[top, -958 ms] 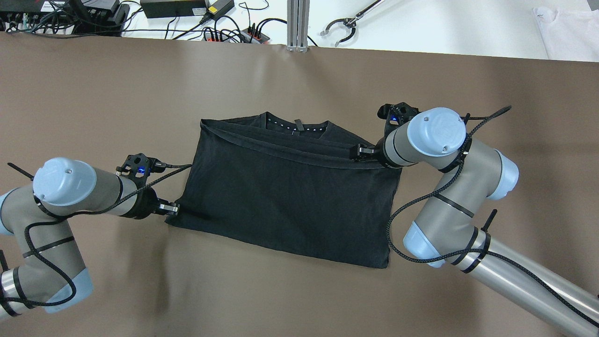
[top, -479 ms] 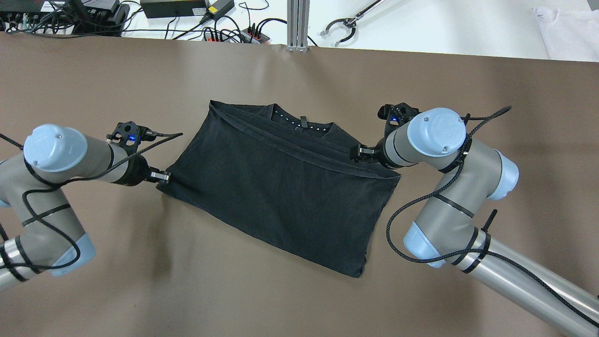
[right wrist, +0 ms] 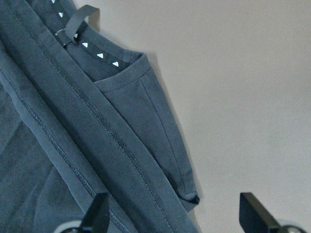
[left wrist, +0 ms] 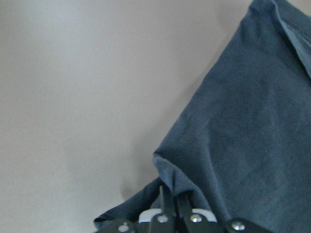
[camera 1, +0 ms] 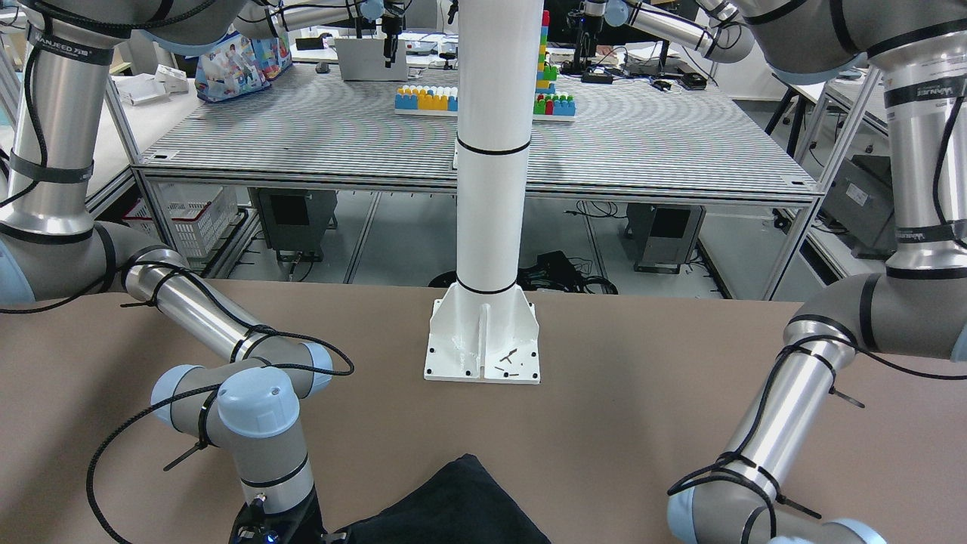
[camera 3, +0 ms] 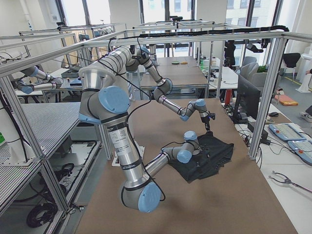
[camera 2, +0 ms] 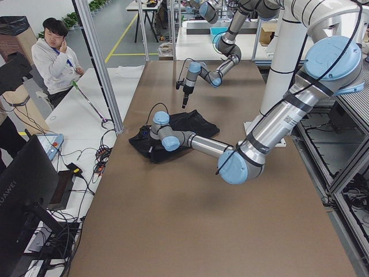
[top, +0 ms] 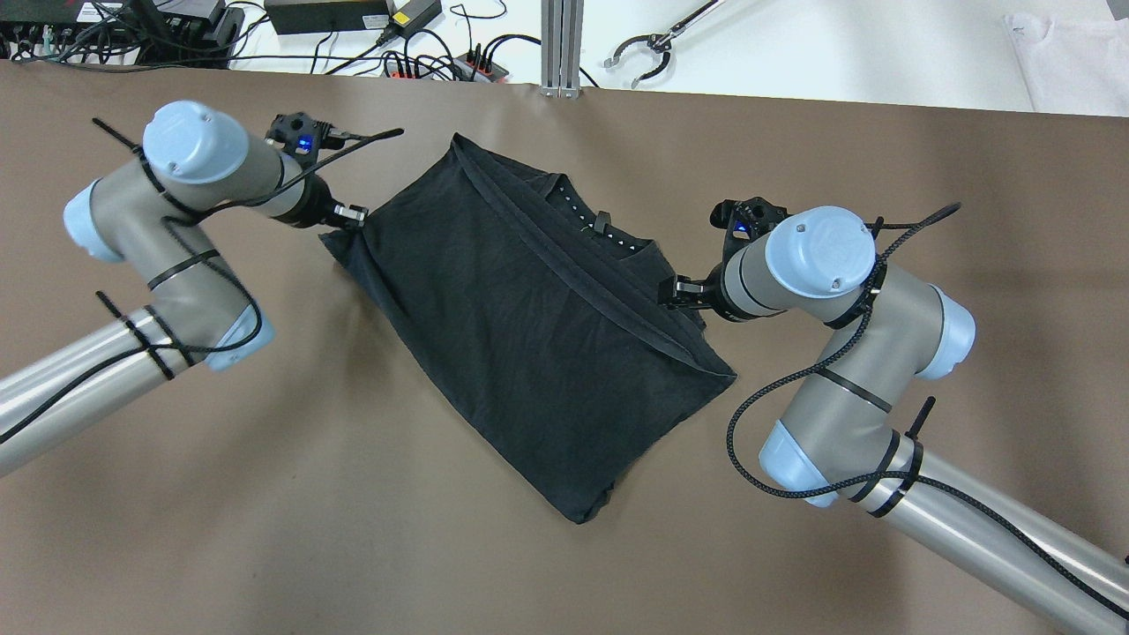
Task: Fold clothes
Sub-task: 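Grasp the shirt side with the left gripper and lift it toward the right gripper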
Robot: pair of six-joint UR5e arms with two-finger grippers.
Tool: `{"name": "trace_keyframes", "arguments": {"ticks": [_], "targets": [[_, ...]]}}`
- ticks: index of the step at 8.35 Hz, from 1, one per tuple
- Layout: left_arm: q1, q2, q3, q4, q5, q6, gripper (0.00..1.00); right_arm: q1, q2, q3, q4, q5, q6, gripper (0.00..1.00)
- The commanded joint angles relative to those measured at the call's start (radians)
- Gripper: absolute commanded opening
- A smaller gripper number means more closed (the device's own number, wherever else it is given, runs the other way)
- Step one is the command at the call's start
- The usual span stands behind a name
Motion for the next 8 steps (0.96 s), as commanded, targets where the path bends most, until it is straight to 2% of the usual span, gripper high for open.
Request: {"name": "trace_keyframes", "arguments": {"ticks": [1,4,5,6,7,8], "targets": [[-0.008,-0.267,0.333,-0.008,0.067,0.056,0.0,-0.002,0.001,0.0,0.0,0.0,-0.001,0.94],[-0.082,-0.258,0.341,-0.011,0.058,0.291,0.0,-0.007,0.001,0.0,0.0,0.0,0.0,0.94],[-0.087,-0.249,0.341,-0.014,0.058,0.323,0.42,-0.007,0.001,0.001,0.0,-0.002,0.0,0.94],[-0.087,-0.247,0.337,-0.016,0.064,0.323,0.99,-0.009,0.001,0.0,0.0,0.0,0.0,0.94],[-0.093,-0.247,0.335,-0.016,0.053,0.323,1.0,-0.01,0.001,-0.002,0.0,0.0,-0.001,0.94],[-0.125,-0.247,0.335,-0.014,-0.001,0.324,1.0,-0.018,0.002,-0.003,0.0,0.0,-0.001,0.94]]}}
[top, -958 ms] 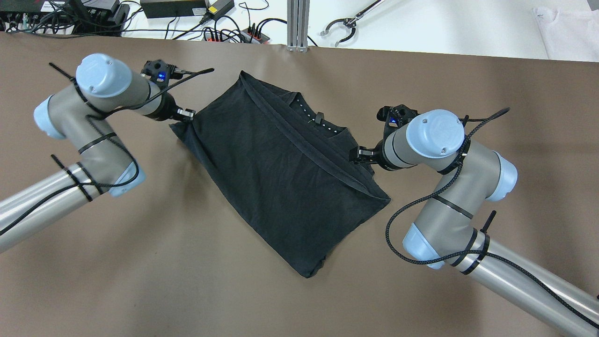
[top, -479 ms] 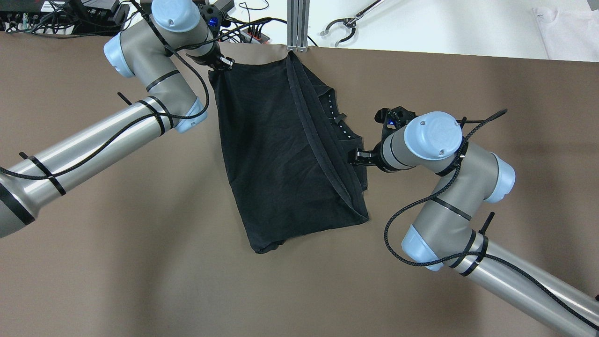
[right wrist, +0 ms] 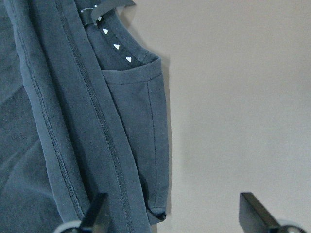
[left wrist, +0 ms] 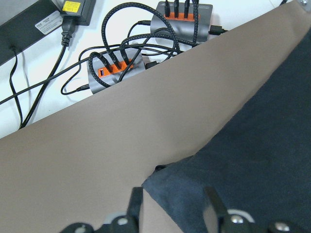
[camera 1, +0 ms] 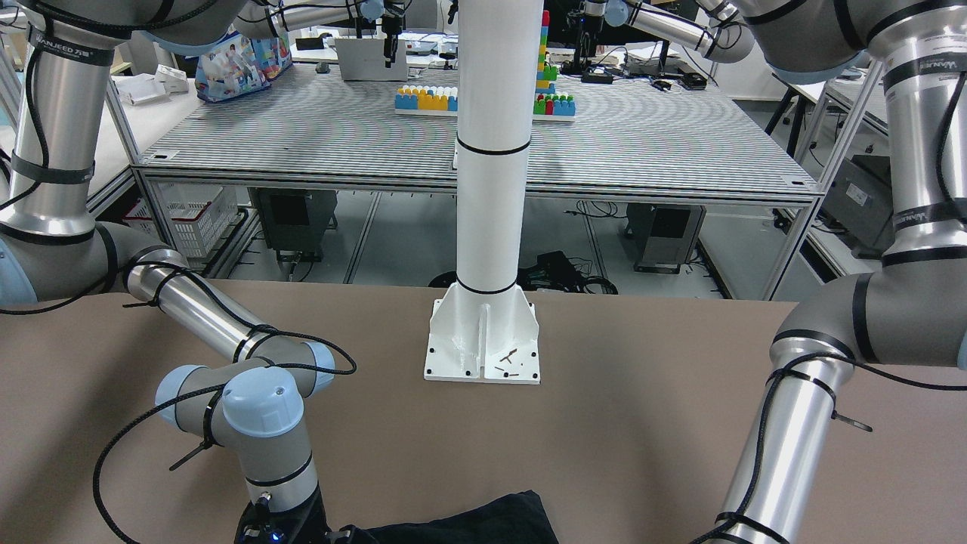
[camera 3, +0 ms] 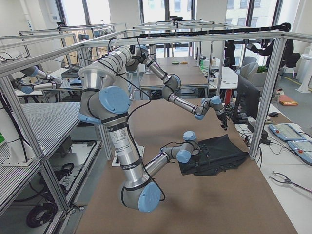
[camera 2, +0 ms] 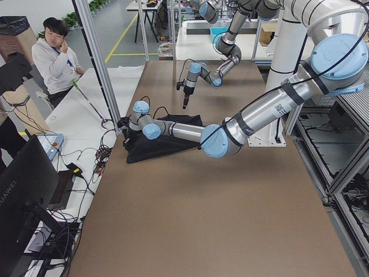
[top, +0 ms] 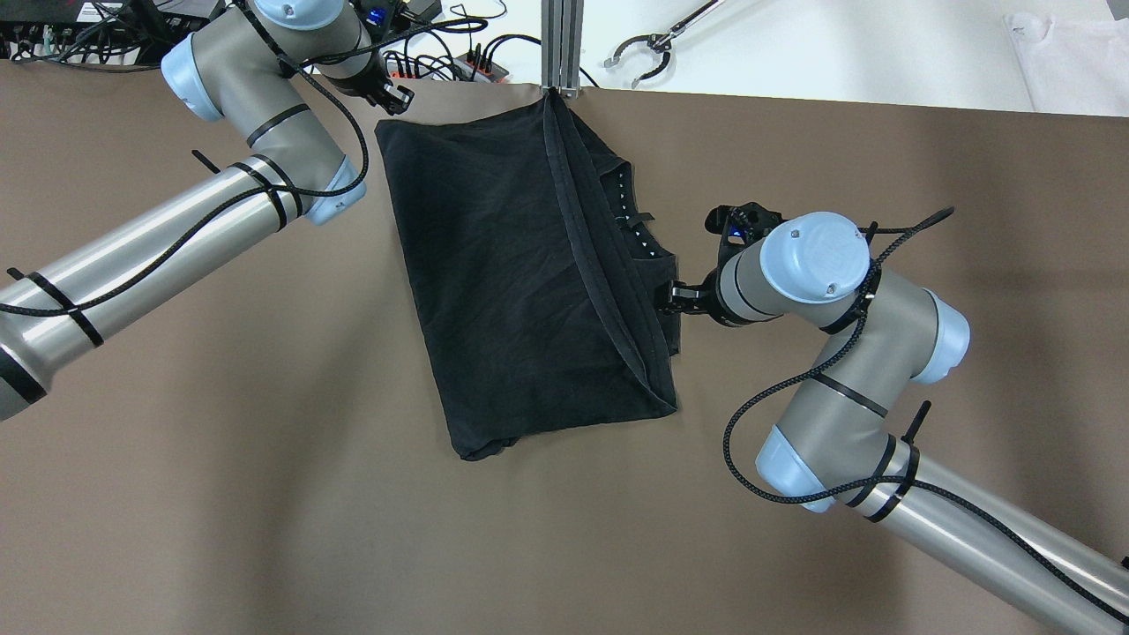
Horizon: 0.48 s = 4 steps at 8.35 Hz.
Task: Fold clothes
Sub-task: 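Grasp the shirt side with the left gripper and lift it toward the right gripper, then lay the lifted side over the shirt while the right gripper holds the collar edge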
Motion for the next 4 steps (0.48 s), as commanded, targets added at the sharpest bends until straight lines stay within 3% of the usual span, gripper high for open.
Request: {"name": "trace_keyframes", "arguments": {"ticks": [1,2,4], "targets": [[-0.074,0.0,-0.006,0.004,-0.144,0.017,1.0,-0.012,0.001,-0.003,0.0,-0.001,0.002,0.94],[-0.084,0.009,-0.043,0.01,-0.195,0.001,1.0,-0.01,0.0,-0.003,0.0,-0.001,0.014,0.94],[-0.075,0.146,-0.208,0.011,-0.197,-0.066,1.0,-0.019,0.001,-0.003,0.005,0.0,0.196,0.93]]}}
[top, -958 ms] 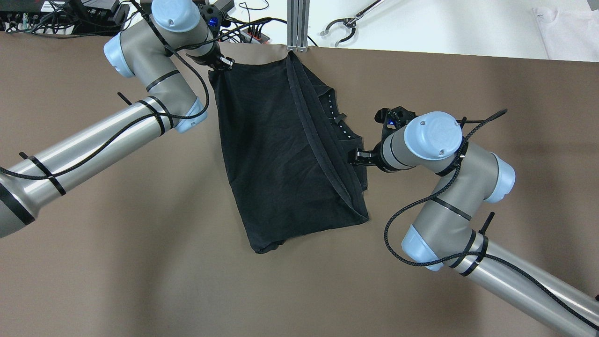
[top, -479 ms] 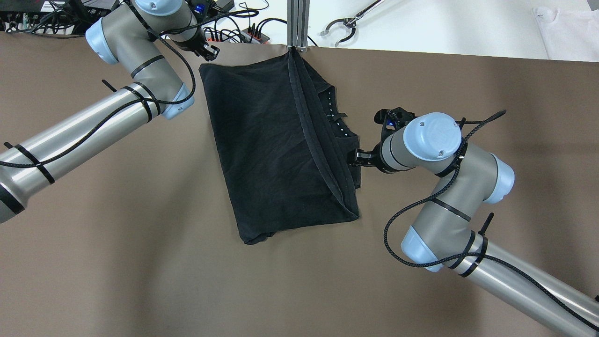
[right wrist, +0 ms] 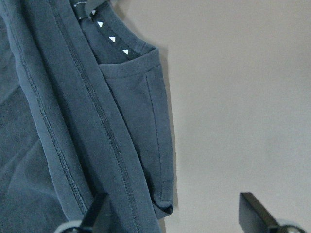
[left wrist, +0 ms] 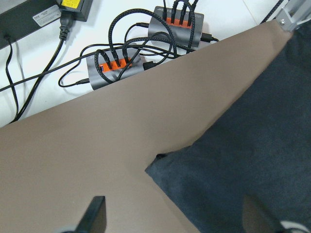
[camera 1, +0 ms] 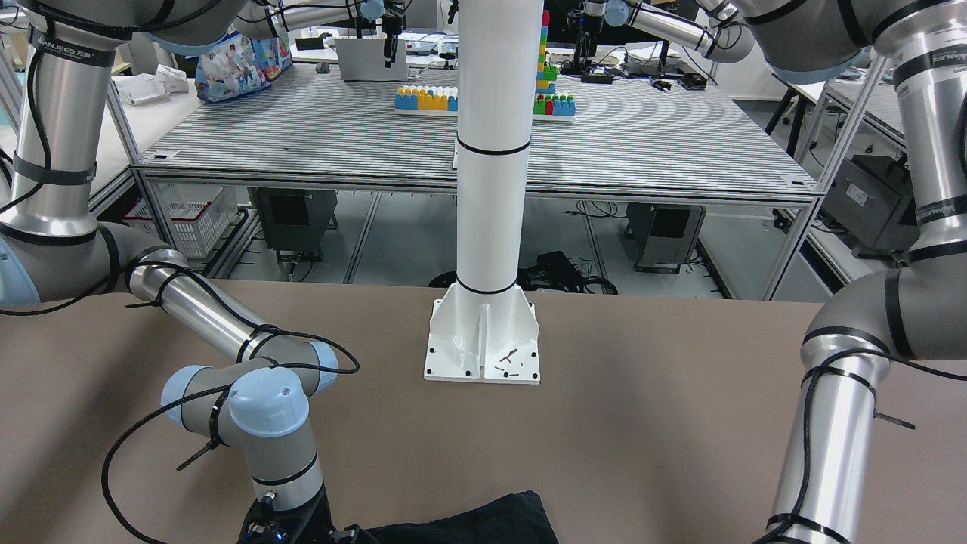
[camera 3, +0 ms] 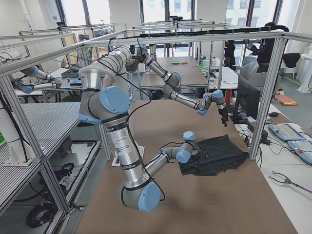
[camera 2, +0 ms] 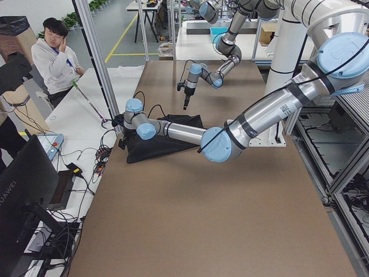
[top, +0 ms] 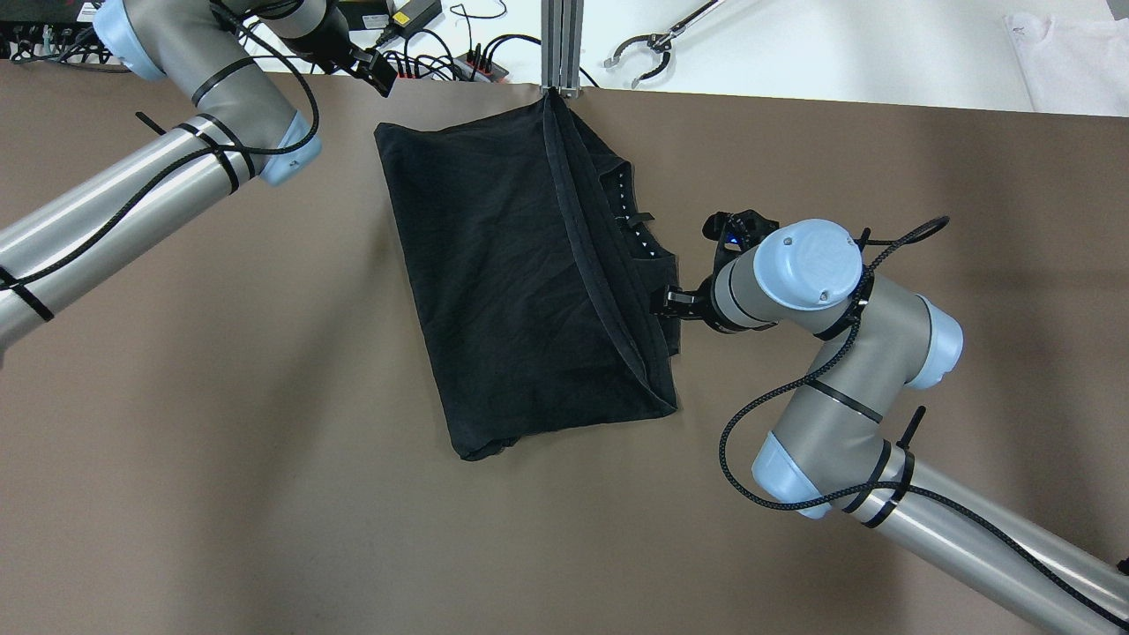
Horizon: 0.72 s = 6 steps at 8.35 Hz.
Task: Fold clothes
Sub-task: 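Lay the lifted side over the shirt while the right gripper holds the collar edge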
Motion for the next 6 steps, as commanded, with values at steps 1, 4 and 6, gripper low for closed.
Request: {"name": "trace_keyframes", "arguments": {"ticks": [1,4,6], "targets": [[0.002,0.144,-0.173,0.003,-0.023,-0.05,1.0,-0.026,-0.001,-0.006,0.04,-0.002,0.22,0.91],[0.007,0.152,-0.176,-0.003,-0.021,-0.056,1.0,-0.129,-0.002,-0.093,0.203,-0.219,0.346,0.85],[0.008,0.158,-0.176,-0.003,-0.019,-0.056,1.0,-0.134,-0.011,-0.115,0.249,-0.227,0.35,0.75]]}}
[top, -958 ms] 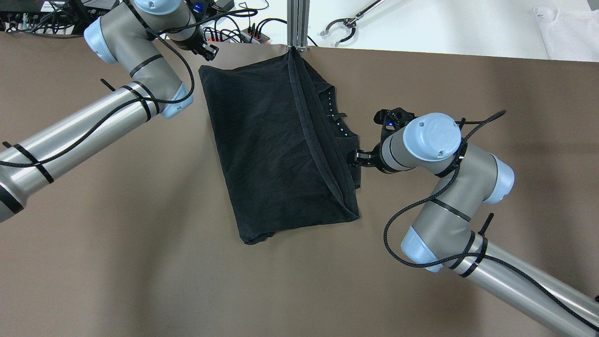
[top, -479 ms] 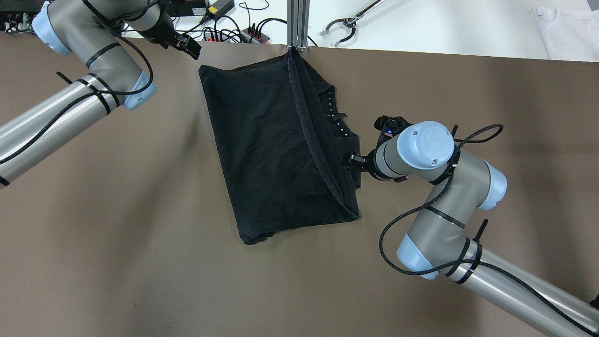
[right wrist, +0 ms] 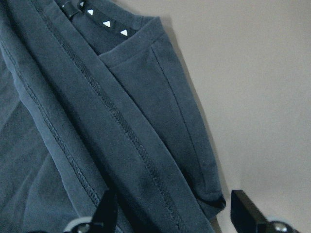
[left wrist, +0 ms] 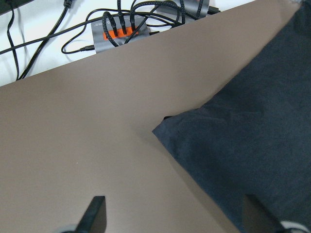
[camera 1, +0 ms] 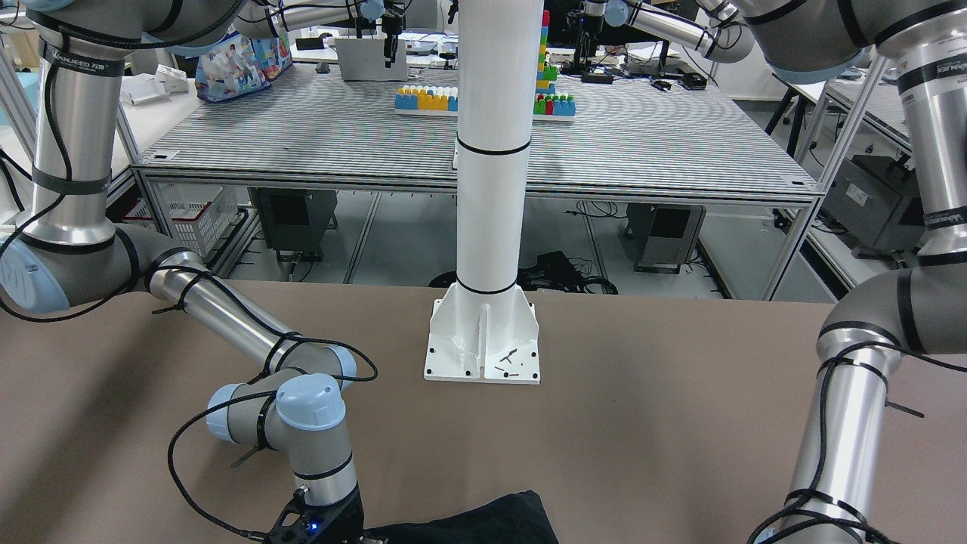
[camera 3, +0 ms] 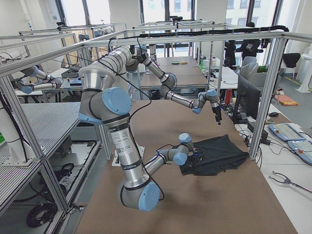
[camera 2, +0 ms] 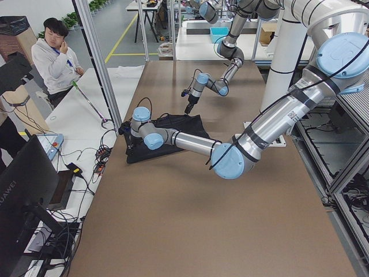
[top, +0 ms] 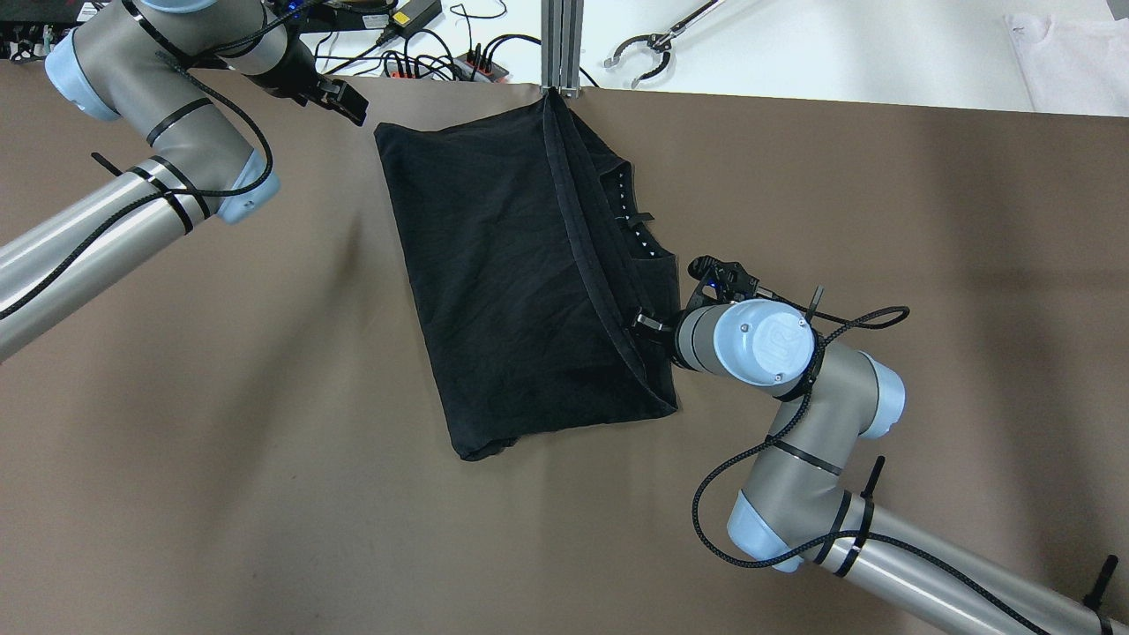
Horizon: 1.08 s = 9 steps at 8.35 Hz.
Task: Fold clothes
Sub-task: 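Lay the lifted side over the shirt while the right gripper holds the collar edge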
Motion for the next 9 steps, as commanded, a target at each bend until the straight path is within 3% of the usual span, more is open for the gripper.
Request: {"name": "trace_keyframes", "arguments": {"ticks": [1,2,3,4,5,6,9], "targets": [[0.011,0.006,-0.003,-0.002,0.002,-0.007,1.0,-0.019,-0.011,-0.025,0.048,-0.034,0.01,0.68],[0.016,0.008,-0.001,-0.002,0.003,-0.005,1.0,-0.019,-0.016,-0.025,0.048,-0.034,0.01,0.62],[0.018,0.009,-0.001,-0.002,0.003,-0.004,1.0,-0.017,-0.014,-0.025,0.048,-0.034,0.014,0.48],[0.024,0.015,-0.001,-0.005,0.005,-0.004,1.0,-0.017,-0.014,-0.025,0.05,-0.033,0.014,0.24],[0.027,0.015,-0.001,-0.005,0.006,-0.01,1.0,-0.017,-0.014,-0.022,0.05,-0.033,0.013,0.06],[0.028,0.017,-0.001,-0.005,0.006,-0.01,1.0,-0.017,-0.016,-0.021,0.051,-0.033,0.011,0.0],[0.028,0.022,-0.004,-0.007,0.005,-0.01,1.0,-0.017,-0.016,0.007,0.05,-0.033,0.017,0.0]]}}
